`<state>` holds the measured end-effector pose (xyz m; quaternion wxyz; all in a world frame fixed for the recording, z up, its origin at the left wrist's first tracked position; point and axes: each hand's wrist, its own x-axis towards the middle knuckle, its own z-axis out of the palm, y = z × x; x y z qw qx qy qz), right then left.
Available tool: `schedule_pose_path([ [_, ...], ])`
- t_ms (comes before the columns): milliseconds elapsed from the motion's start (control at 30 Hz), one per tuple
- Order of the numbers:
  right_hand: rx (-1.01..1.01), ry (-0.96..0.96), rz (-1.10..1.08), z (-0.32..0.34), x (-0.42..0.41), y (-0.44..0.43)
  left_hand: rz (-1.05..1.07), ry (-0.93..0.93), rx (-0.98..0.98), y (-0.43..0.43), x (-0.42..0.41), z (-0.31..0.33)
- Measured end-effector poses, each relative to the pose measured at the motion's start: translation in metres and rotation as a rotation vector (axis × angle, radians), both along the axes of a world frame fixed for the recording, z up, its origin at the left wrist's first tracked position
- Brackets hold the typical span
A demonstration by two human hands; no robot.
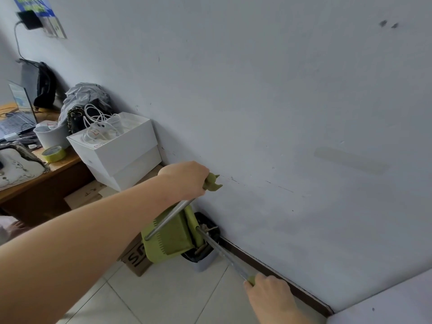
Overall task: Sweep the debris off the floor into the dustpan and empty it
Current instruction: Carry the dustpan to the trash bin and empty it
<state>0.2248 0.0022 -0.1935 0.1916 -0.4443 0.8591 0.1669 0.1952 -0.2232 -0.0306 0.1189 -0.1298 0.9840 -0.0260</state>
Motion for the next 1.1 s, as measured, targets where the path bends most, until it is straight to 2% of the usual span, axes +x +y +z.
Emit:
schedule_pose_path([
  [467,0.018,0.017,-0.007,0.054,-0.003,0.015,-0.008,0.005,0.005,0.005,0.012,0.005],
  [867,-0.124,0.084,0.006,0.087,0.004,0.036,-0.006,0.055,0.031,-0.001,0.043,0.017],
  [1100,-0.081,0.006,-0.105,0.106,0.004,0.037,0.020,0.062,0.037,-0.008,0.065,0.019],
])
